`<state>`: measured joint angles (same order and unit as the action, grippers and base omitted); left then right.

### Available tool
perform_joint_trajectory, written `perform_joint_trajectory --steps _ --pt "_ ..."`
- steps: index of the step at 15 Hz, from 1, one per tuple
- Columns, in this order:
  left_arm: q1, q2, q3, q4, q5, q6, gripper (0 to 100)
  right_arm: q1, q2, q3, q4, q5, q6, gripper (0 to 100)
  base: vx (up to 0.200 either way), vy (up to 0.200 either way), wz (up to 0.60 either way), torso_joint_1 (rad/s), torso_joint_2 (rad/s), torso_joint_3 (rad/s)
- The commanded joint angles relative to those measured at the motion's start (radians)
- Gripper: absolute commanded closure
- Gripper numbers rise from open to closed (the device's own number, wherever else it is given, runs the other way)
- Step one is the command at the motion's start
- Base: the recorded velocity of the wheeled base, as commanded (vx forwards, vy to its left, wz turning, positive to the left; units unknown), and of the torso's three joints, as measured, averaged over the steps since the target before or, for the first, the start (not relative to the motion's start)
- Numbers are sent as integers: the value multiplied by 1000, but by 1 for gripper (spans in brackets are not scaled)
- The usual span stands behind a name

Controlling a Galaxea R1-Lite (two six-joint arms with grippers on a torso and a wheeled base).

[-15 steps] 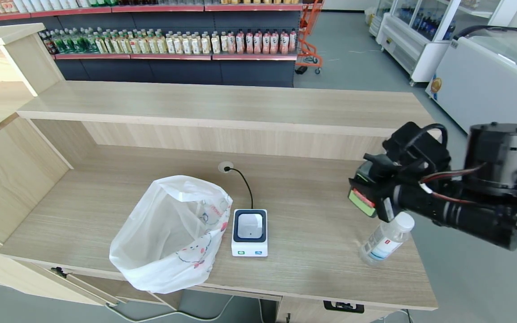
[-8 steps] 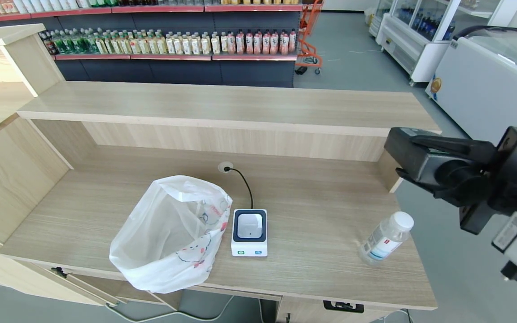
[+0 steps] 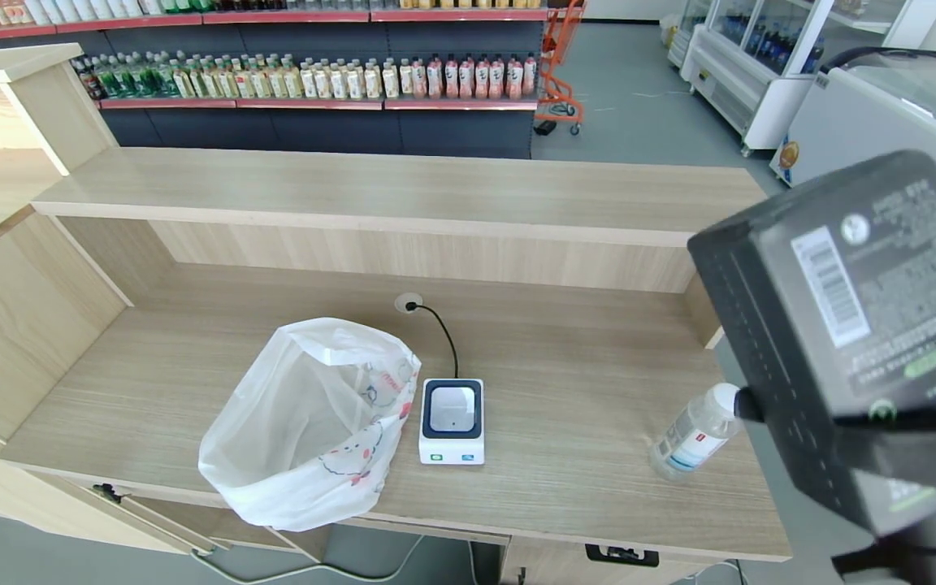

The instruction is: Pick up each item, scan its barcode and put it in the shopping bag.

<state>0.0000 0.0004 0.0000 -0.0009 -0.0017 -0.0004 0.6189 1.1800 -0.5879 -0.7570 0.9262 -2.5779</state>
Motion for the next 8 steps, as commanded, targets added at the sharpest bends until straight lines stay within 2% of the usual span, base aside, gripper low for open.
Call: perform_joint_trajectory --steps 1,2,4,8 --pt "0 0 0 -1 0 -1 0 81 -43 -1 157 31 -123 100 0 0 0 0 0 0" --pt "0 0 0 -1 0 -1 0 79 -76 -1 274 34 -174 100 0 0 0 0 0 0" --pt "0 0 0 -1 0 -1 0 62 -106 -4 410 42 -214 100 0 0 0 0 0 0" --pt "0 0 0 -1 0 -1 0 39 -89 -30 429 48 -174 100 0 0 0 0 0 0"
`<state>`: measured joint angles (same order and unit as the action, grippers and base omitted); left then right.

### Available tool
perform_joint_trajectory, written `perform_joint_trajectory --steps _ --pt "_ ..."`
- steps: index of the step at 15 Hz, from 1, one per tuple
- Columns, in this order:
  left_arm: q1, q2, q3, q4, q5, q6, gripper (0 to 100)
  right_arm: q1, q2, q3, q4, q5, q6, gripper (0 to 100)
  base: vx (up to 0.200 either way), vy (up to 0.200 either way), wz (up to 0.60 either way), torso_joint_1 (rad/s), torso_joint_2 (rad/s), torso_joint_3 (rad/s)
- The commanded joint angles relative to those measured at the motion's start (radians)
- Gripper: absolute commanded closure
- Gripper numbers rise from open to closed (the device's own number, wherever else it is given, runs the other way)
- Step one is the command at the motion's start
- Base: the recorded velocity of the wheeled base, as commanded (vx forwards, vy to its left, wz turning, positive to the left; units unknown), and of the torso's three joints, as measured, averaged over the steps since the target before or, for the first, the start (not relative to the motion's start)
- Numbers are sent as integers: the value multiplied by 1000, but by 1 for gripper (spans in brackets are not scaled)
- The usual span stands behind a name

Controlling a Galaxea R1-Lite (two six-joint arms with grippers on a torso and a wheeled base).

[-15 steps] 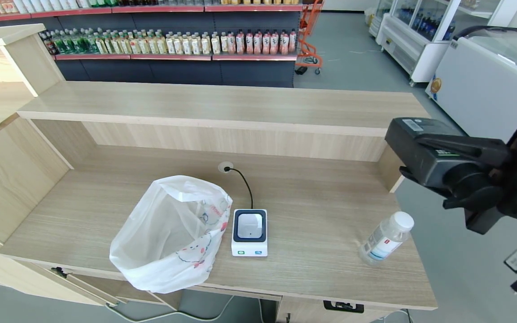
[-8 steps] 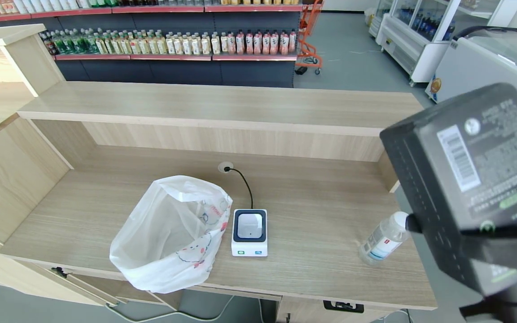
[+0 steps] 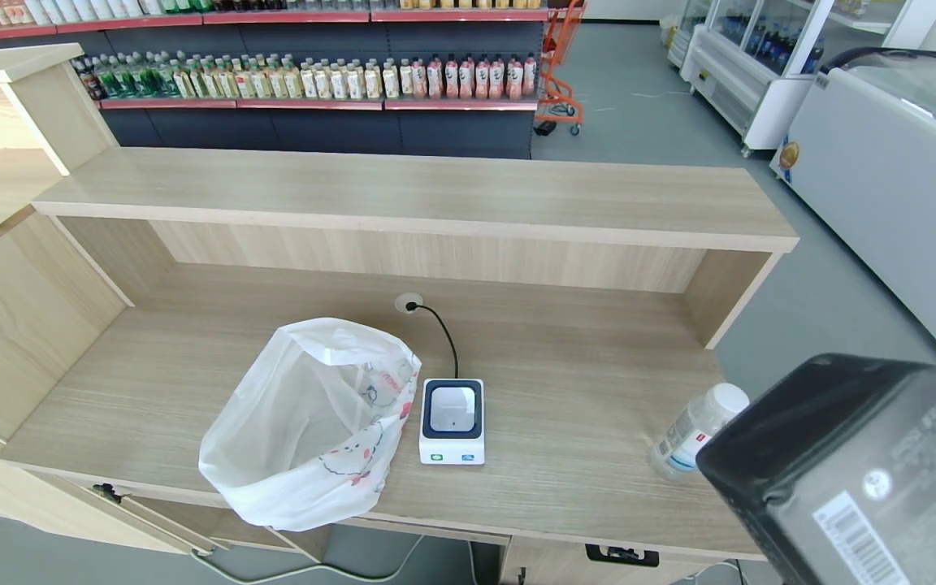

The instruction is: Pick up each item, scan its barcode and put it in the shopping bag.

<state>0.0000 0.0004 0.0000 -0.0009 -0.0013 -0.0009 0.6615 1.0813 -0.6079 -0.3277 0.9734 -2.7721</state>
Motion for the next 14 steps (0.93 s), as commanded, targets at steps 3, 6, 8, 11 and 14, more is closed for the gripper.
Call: perform_joint_trajectory --steps 3,6,8,11,14 --pt "0 0 0 -1 0 -1 0 0 17 -7 1 1 26 100 0 0 0 0 0 0" --pt "0 0 0 -1 0 1 0 13 17 3 13 5 22 100 0 0 0 0 0 0" --pt "0 0 0 1 0 -1 0 27 22 3 42 13 22 100 0 0 0 0 0 0" --pt "0 0 0 -1 0 1 0 30 23 2 44 13 22 100 0 0 0 0 0 0" --pt "0 0 0 -1 0 -1 0 36 25 -1 44 13 28 100 0 0 0 0 0 0"
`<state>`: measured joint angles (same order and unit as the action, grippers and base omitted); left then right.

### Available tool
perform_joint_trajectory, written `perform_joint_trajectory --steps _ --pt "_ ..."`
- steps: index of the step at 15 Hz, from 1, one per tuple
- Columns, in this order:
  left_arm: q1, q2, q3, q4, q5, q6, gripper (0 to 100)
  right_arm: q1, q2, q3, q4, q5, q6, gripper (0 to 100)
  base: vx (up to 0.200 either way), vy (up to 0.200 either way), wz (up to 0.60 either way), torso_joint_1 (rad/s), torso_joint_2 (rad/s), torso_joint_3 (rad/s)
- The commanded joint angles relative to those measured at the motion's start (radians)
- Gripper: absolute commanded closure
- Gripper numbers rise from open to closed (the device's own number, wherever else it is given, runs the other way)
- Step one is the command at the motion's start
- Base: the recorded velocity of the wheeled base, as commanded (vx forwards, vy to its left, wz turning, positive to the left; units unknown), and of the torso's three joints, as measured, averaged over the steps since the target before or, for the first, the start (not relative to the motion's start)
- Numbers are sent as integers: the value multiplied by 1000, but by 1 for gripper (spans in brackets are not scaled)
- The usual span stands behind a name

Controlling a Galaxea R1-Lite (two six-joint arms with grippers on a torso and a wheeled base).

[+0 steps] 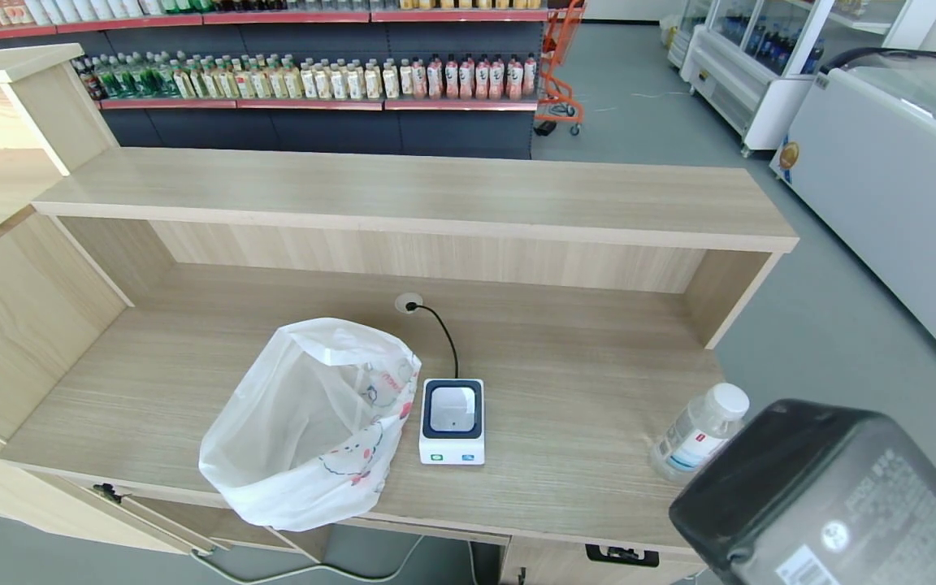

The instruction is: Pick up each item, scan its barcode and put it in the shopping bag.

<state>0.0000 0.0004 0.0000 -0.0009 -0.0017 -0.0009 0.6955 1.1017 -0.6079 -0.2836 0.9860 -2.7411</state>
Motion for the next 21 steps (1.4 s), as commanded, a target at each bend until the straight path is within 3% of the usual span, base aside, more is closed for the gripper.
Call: perform_joint_trajectory --steps 1,2,3,4,5,6,7,10,12,14,16,21 --pt "0 0 0 1 0 -1 0 -60 17 -29 -2 -10 100 100 0 0 0 0 0 0" --pt "0 0 0 -1 0 -1 0 -183 38 -59 -3 -64 342 100 0 0 0 0 0 0" --pt "0 0 0 1 0 -1 0 -330 26 -43 0 -204 667 100 0 0 0 0 0 0" --pt "0 0 0 -1 0 -1 0 -398 -36 -47 -28 -395 998 100 0 0 0 0 0 0" --pt "0 0 0 -1 0 -1 0 -419 -74 -46 -42 -503 1155 100 0 0 0 0 0 0" --pt "0 0 0 -1 2 1 0 -458 -97 7 -40 -665 1453 100 0 0 0 0 0 0" --pt "0 0 0 -1 0 1 0 -453 -92 7 -40 -670 1572 100 0 0 0 0 0 0" --pt "0 0 0 -1 0 -1 0 -433 -37 -69 0 -670 2220 100 0 0 0 0 0 0" --pt "0 0 0 -1 2 1 0 -409 12 -130 20 -699 2720 100 0 0 0 0 0 0" --pt "0 0 0 -1 0 1 0 -410 24 -147 98 -707 3121 100 0 0 0 0 0 0" --pt "0 0 0 -1 0 -1 0 -410 37 -72 98 -710 3249 100 0 0 0 0 0 0" --pt "0 0 0 -1 0 1 0 -418 115 34 9 -780 3250 100 0 0 0 0 0 0"
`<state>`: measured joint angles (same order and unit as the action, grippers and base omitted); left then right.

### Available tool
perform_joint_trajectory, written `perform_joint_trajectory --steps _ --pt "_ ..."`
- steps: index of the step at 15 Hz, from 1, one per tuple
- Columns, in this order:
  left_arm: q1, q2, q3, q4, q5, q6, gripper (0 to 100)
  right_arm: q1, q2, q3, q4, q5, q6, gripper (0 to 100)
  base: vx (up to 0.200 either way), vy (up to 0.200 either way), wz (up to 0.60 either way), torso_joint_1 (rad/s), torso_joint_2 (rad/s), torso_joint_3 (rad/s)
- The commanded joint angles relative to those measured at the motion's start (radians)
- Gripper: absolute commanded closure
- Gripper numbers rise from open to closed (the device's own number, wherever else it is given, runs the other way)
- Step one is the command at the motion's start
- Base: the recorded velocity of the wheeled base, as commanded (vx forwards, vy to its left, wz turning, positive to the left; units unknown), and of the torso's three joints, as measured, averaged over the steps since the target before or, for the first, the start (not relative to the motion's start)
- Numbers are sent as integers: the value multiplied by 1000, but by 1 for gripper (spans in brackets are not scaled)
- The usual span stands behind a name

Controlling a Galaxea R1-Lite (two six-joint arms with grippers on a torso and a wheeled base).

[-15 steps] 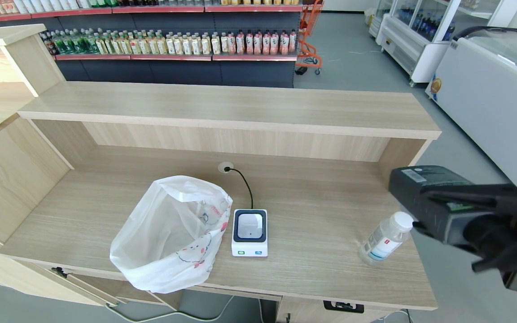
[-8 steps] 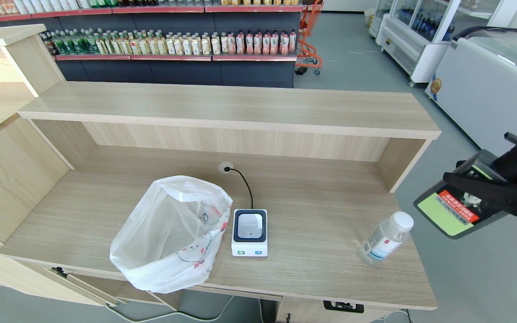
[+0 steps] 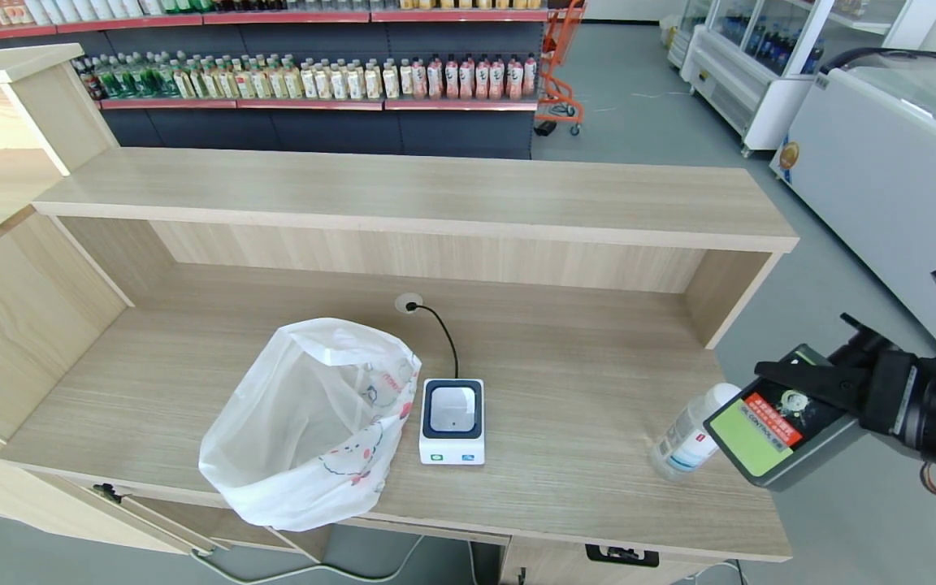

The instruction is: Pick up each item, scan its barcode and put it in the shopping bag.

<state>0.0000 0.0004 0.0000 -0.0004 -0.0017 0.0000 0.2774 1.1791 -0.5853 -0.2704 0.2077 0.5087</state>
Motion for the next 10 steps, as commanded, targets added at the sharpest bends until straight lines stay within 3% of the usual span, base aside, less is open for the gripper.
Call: perform_joint_trajectory --steps 1,5,10 --pt "0 0 0 0 0 0 0 -1 36 12 -4 1 1 100 0 0 0 0 0 0" --pt "0 0 0 -1 0 0 0 19 43 13 -4 4 2 100 0 0 0 0 0 0" --pt "0 0 0 0 2 0 0 32 111 -4 -52 10 -1 100 0 200 0 2 5 1"
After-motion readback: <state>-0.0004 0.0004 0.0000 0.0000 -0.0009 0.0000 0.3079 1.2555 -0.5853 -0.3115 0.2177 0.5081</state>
